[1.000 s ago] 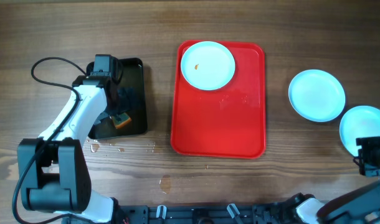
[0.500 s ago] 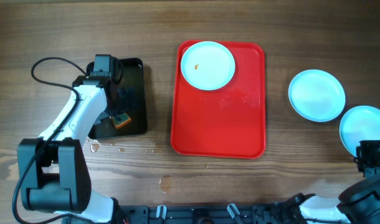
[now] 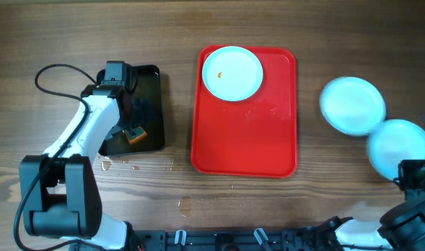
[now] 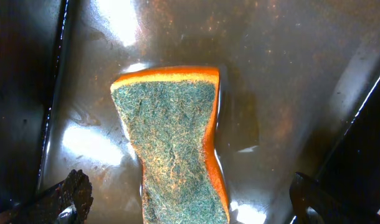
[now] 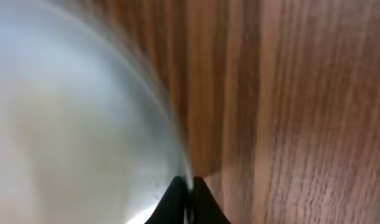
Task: Clean dirty plates on tray and stack at the side
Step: 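Lower the plate onto the first plate and release with right gripper, then move right gripper to the last white plate and grip its rim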
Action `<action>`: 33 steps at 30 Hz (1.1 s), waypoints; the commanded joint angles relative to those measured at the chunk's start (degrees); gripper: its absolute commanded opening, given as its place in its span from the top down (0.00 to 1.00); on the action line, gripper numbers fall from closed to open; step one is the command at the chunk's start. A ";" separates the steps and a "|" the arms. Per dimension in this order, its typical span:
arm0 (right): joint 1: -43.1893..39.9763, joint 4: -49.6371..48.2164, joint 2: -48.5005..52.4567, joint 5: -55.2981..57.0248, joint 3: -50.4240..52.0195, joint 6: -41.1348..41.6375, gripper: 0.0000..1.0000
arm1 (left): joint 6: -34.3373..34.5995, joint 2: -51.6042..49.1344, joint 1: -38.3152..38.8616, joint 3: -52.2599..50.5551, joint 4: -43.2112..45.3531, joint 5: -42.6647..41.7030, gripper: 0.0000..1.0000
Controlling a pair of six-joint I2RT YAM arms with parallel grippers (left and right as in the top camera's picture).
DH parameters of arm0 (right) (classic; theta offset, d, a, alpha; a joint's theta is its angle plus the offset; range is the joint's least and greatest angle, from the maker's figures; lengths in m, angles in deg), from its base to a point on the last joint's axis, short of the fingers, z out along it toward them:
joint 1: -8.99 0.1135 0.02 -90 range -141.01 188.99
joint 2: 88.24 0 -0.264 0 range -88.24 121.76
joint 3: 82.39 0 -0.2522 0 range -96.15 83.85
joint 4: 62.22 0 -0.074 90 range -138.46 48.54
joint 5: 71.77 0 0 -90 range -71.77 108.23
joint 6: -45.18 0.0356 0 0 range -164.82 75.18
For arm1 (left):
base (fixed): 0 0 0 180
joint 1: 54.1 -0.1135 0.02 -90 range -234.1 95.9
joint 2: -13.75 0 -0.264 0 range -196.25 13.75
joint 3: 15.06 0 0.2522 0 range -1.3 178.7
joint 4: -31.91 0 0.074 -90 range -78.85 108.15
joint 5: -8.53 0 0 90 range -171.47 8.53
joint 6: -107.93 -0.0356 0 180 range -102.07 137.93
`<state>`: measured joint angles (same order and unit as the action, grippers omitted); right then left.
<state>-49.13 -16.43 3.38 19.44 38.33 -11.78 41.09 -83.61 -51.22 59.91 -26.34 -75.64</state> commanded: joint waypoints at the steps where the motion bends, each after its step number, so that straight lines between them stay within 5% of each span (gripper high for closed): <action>1: 0.02 0.83 -0.98 -4.61 -0.33 -3.04 0.96 | -0.46 0.70 -0.15 -0.24 0.17 -0.68 0.00; 14: 7.93 -1.22 -18.05 -23.96 -2.47 -5.09 0.96 | -0.46 0.70 -0.15 -0.24 0.17 -0.68 0.00; 21: 27.12 -11.58 -16.57 -4.15 -2.47 -2.19 0.96 | -0.46 0.70 -0.15 -0.26 0.17 -0.68 0.00; 28: 33.79 -17.55 -3.26 -0.92 -2.47 -1.14 0.96 | -0.46 0.70 -0.15 -0.24 0.17 -0.68 0.00; 33: 33.77 -16.85 -2.32 -4.35 -2.49 -4.76 0.69 | -0.46 0.70 -0.15 -0.24 0.17 -0.68 0.00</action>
<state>-15.52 -33.34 1.78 17.52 36.76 -13.71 41.06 -83.63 -51.22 59.91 -26.34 -75.64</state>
